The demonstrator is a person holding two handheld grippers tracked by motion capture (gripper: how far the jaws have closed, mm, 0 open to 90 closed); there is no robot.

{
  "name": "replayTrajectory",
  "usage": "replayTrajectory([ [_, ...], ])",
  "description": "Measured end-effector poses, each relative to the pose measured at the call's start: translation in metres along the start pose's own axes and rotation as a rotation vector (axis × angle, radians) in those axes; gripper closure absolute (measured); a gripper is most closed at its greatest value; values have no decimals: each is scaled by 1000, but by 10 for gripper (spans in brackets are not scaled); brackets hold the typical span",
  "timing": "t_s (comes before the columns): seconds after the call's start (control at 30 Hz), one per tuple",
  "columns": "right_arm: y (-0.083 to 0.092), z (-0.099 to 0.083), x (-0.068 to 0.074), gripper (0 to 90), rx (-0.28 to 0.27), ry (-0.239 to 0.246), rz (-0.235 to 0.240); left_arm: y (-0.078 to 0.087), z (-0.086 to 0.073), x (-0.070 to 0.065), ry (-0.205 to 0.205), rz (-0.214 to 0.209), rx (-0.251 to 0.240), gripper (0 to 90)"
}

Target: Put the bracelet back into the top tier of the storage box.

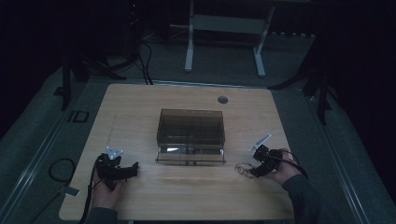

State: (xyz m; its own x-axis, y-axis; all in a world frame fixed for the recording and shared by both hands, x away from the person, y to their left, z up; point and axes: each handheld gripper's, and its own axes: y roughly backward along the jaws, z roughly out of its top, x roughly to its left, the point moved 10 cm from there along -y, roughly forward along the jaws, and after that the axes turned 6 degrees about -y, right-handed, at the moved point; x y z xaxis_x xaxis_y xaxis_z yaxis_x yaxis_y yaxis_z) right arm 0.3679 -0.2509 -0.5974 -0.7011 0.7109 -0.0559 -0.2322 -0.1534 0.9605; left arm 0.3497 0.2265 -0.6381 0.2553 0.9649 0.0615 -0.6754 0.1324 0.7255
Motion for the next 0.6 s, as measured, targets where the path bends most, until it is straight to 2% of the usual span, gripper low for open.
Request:
replayTrajectory([
  [0.4, -5, 3, 10, 358, 58, 39, 7, 0, 0, 0, 0, 0, 0, 23],
  [0.6, -8, 4, 15, 325, 93, 61, 11, 0, 0, 0, -1, 0, 0, 23],
])
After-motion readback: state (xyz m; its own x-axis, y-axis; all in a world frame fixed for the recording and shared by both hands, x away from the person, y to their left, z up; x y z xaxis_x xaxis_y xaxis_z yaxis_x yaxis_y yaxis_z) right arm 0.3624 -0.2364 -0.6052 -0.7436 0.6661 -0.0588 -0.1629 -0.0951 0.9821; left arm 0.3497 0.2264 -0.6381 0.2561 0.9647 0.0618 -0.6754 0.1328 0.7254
